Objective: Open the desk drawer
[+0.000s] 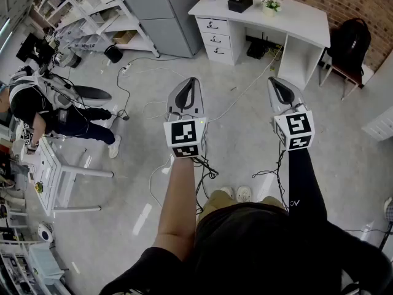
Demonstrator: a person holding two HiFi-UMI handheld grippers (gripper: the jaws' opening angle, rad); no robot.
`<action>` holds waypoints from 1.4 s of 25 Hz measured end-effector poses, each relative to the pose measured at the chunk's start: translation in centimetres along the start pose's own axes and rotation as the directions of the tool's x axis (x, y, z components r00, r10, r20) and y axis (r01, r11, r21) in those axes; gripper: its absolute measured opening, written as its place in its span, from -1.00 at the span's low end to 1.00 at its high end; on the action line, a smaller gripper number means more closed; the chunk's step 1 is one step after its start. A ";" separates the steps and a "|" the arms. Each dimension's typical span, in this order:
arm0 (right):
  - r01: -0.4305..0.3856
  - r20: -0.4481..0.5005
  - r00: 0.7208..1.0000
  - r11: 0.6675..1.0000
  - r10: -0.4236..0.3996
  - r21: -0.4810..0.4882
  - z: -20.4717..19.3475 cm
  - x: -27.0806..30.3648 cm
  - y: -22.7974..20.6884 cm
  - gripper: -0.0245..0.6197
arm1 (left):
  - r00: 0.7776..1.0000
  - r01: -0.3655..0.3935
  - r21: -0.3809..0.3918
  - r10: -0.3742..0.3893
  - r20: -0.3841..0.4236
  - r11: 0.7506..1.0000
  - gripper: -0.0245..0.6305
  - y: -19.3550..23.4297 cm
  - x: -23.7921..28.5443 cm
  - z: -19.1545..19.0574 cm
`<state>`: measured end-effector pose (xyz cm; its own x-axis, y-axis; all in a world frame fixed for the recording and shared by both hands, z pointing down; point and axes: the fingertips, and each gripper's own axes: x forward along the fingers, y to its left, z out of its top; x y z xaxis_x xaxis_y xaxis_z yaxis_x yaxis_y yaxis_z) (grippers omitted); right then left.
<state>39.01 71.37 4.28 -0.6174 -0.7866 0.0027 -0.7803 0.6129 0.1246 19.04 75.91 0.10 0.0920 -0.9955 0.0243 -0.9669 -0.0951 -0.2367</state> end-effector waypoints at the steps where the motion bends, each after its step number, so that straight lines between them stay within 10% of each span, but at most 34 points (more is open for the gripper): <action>1: 0.000 0.000 1.000 1.000 0.000 0.000 -0.1 0.1 -0.1 -0.92 | 1.000 0.000 0.000 0.000 -0.001 1.000 -0.90 0.0 0.2 -0.1; 17: -0.010 0.014 1.000 0.998 0.010 0.055 -0.6 0.6 -0.5 -0.86 | 0.998 0.057 0.015 -0.057 0.006 0.998 -0.90 -0.9 0.1 0.1; 24: -0.112 0.058 0.993 0.984 0.105 0.140 -0.4 1.4 1.6 0.67 | 0.999 0.030 0.019 -0.030 0.021 0.999 -0.90 -0.5 -0.3 0.5; 35: -0.135 0.035 0.991 0.981 0.132 0.137 -0.8 4.1 2.9 0.83 | 1.000 0.011 0.008 -0.011 -0.022 1.000 -0.90 1.7 1.0 -0.9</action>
<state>34.35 69.85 5.49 -0.7178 -0.6961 -0.0159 -0.6959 0.7180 -0.0142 17.25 74.73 0.62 0.0971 -0.9941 0.0481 -0.9640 -0.1059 -0.2440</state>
